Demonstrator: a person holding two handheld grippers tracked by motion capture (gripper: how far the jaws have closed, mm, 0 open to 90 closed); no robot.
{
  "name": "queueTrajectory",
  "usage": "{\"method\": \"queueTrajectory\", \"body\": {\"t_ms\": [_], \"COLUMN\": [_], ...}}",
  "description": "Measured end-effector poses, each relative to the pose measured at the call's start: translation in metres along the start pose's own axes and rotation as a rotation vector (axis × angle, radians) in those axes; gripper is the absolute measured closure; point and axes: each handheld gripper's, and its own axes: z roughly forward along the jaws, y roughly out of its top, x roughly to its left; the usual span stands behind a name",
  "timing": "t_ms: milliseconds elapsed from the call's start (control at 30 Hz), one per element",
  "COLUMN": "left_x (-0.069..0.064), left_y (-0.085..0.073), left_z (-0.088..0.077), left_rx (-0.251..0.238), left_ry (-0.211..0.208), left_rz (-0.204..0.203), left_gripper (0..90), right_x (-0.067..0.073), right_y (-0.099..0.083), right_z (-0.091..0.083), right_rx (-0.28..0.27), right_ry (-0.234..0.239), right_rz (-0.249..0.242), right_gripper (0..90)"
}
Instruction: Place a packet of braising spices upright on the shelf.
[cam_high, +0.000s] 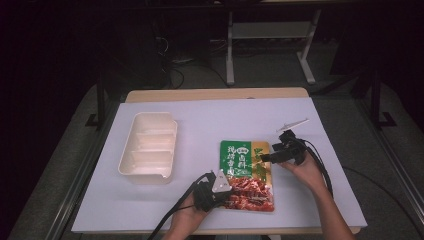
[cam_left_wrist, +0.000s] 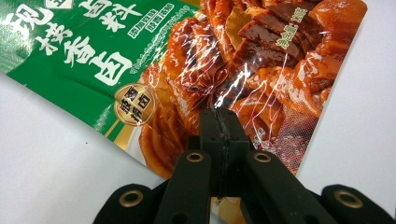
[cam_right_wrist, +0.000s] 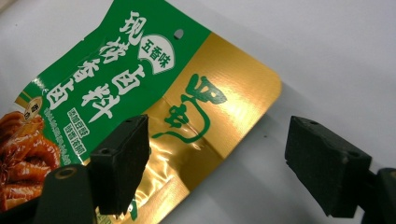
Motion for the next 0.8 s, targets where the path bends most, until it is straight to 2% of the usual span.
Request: {"method": "queueTrajectory", "body": {"t_ms": [233, 267, 367, 433, 500, 533, 600, 633, 733, 800], "left_x": [0.001, 0.000, 0.001, 0.001, 0.000, 0.000, 0.001, 0.000, 0.000, -0.001], "left_y": [0.000, 0.000, 0.000, 0.000, 0.000, 0.000, 0.001, 0.001, 0.001, 0.001], "left_z": [0.000, 0.000, 0.000, 0.000, 0.001, 0.001, 0.001, 0.001, 0.001, 0.002], "left_rx": [0.003, 0.003, 0.005, 0.007, -0.007, -0.007, 0.008, 0.005, 0.007, -0.005], "left_ry": [-0.003, -0.002, 0.001, 0.000, 0.001, 0.002, 0.005, 0.006, 0.007, 0.007], "left_rz": [0.002, 0.002, 0.004, 0.002, -0.012, -0.011, 0.003, -0.001, 0.003, -0.011], "left_gripper": [90.0, 90.0, 90.0, 90.0, 90.0, 90.0, 90.0, 90.0, 90.0, 90.0], "right_x": [0.000, 0.000, 0.002, 0.002, 0.003, 0.003, 0.002, 0.001, -0.002, -0.003], "right_y": [0.000, -0.001, -0.001, -0.001, -0.001, -0.002, -0.001, -0.001, -0.002, -0.002], "right_z": [0.008, 0.007, 0.003, -0.001, -0.003, -0.007, -0.008, -0.007, -0.003, -0.001], "right_rx": [0.007, -0.004, -0.008, -0.020, -0.025, -0.037, -0.026, -0.022, -0.008, -0.007], "right_ry": [0.043, 0.069, 0.096, 0.137, 0.145, 0.191, 0.189, 0.200, 0.195, 0.192], "right_rz": [-0.004, -0.001, -0.013, -0.010, -0.014, -0.031, -0.043, -0.035, -0.023, -0.022], "right_gripper": [32.0, 34.7, 40.9, 45.2, 46.5, 52.6, 53.6, 52.8, 51.5, 51.3]}}
